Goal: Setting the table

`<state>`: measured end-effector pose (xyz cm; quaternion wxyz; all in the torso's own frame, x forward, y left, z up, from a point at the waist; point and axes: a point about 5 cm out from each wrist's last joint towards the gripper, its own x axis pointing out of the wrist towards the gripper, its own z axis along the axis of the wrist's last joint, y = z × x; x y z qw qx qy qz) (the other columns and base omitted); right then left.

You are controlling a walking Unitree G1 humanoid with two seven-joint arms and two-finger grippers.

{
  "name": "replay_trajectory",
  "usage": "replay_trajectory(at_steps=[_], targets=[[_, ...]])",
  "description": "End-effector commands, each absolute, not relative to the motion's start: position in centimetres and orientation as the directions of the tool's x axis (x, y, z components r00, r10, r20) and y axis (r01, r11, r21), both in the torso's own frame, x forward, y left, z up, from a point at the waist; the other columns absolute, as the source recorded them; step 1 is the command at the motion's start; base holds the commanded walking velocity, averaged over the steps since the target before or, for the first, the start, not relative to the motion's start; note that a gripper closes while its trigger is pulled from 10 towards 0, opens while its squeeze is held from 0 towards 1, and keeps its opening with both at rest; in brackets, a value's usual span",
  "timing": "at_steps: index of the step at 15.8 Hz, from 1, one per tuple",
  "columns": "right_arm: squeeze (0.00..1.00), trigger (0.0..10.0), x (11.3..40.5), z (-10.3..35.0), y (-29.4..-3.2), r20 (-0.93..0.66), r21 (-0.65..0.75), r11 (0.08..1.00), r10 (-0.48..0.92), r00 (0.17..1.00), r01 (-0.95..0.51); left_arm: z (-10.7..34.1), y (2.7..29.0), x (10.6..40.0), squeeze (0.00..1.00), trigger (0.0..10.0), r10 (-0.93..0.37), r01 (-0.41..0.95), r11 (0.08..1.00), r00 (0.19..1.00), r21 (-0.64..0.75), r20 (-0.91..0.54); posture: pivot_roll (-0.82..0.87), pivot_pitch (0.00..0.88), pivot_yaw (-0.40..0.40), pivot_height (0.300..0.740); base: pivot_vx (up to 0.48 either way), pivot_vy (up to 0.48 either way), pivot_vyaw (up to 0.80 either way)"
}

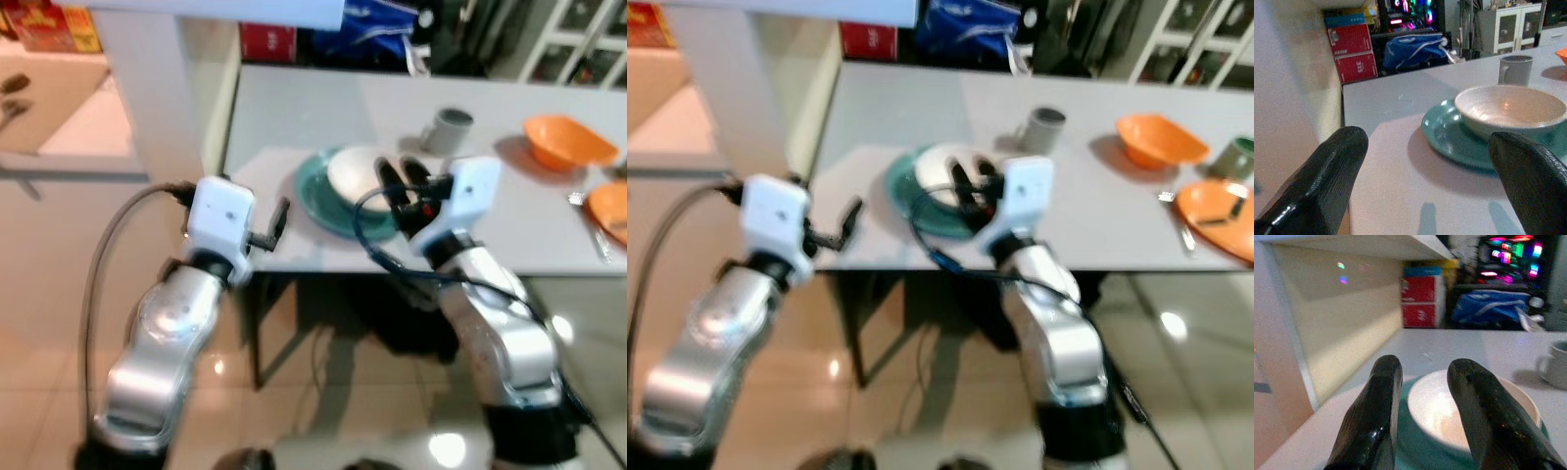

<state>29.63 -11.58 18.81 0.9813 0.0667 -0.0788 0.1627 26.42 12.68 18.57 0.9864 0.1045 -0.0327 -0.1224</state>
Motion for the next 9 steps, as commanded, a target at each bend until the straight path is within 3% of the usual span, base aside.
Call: replay_trajectory(at_steps=[1,3,9], targets=[[0.00,10.0,29.7,19.4,-11.3,0.189,0.095,0.939,0.308,0.932,-0.330,19.1,13.3,26.6,0.00,10.0,-0.213,0.193,0.953,0.975,0.234,0.066,0.00,0.048,-0.081,0.740,0.000,0.480,0.00],[0.00,10.0,30.5,18.1,-11.3,0.102,0.117,0.953,0.267,0.958,-0.278,19.8,13.1,27.0,0.00,10.0,-0.202,0.176,0.957,0.975,0.231,0.094,0.00,0.034,-0.084,0.740,0.000,0.480,0.00],[0.00,10.0,30.7,18.4,-11.1,0.117,0.101,0.950,0.283,0.952,-0.294,19.4,12.9,27.4,0.00,10.0,-0.160,0.132,0.960,0.982,0.245,0.098,0.00,0.051,-0.096,0.740,0.000,0.480,0.00]])
